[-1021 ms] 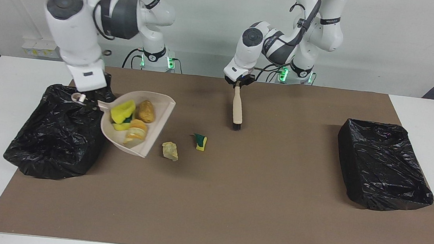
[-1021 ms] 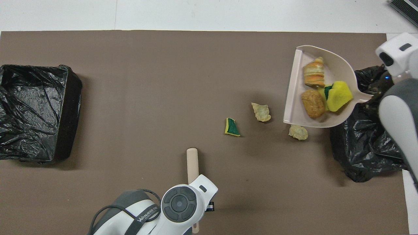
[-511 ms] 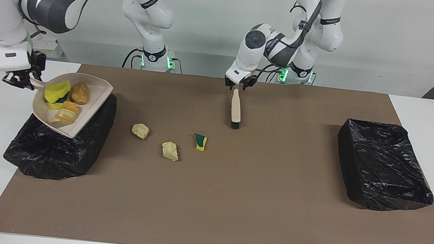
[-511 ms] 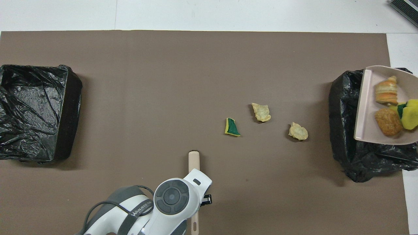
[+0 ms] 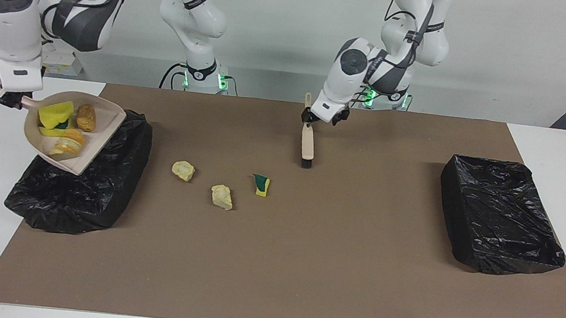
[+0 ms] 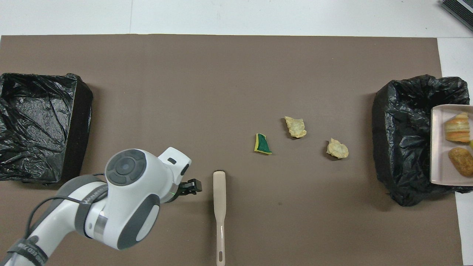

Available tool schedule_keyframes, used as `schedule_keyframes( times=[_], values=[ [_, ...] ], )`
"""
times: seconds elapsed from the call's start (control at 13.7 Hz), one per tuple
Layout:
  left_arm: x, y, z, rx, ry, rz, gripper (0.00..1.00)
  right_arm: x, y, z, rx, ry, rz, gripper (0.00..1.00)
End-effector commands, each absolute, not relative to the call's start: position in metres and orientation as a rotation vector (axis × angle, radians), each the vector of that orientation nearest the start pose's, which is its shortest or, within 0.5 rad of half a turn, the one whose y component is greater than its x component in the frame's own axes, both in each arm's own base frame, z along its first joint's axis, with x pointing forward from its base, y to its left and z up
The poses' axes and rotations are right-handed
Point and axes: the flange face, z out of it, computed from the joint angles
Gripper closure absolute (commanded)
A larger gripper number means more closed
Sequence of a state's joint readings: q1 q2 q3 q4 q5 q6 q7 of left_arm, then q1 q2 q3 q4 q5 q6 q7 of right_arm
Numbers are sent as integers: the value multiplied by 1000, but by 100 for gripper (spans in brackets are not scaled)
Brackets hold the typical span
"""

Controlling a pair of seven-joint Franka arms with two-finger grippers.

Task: Sweep and dump trash in bin
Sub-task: 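Tip the dustpan over the bin with the right gripper while the left gripper withdraws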

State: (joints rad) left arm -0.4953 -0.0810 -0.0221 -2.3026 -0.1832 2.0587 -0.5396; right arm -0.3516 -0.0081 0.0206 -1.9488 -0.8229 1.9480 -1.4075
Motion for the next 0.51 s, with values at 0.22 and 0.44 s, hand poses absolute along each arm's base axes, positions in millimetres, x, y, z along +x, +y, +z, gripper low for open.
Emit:
schedule_keyframes(
  times=[0.22, 0.44],
  values=[
    [456, -124, 375, -3084, 50, 391, 0, 496, -188, 508, -2758, -2262, 1353, 100],
    [468, -70, 388, -3121, 110, 346, 0, 492, -202, 516, -2742, -2270, 1497, 100]
  ],
)
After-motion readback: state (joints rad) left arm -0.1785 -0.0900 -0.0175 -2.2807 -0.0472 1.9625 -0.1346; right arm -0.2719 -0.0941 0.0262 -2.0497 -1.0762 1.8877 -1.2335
